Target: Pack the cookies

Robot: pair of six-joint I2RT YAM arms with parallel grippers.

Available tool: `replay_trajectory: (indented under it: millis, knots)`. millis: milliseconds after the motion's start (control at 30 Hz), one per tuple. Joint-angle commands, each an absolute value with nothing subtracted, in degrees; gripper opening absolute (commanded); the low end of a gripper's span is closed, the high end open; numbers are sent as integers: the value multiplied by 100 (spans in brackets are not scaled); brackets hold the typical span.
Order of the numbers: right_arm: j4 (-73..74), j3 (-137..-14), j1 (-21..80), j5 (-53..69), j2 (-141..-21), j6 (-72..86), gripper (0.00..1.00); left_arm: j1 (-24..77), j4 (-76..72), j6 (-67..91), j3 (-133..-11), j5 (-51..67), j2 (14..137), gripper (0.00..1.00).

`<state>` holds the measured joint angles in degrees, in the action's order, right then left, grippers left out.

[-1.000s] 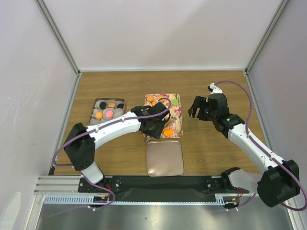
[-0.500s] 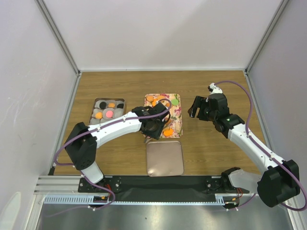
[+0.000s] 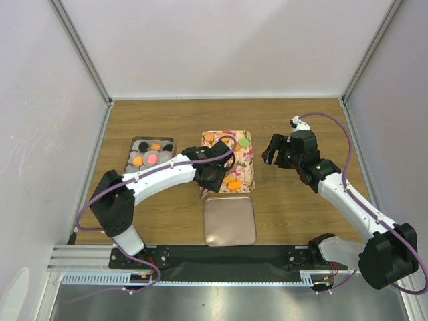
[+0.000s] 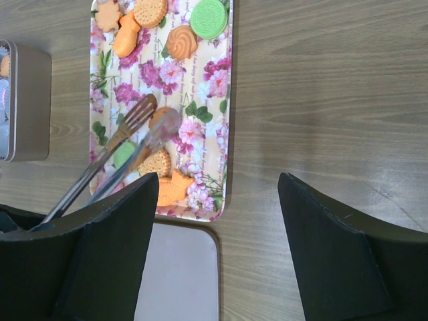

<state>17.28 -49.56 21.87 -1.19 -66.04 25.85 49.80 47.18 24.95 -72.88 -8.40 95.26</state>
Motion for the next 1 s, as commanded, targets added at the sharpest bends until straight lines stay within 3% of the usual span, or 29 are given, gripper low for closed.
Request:
replay_trajectory:
  millis: [0,467,967]
  knots:
    - [1644,-5133,2162,-158,-6495,2540,78,4799,4676,2373,-7567,-949,9317,40]
    - [1644,-5150,2162,-167,-6530,2549,78,4219,4878,2259,-7603,-1063,8605,40]
    - [1635,-5150,2162,-62,-6565,2558,78,2066,5282,2118,-6303,-871,6690,41]
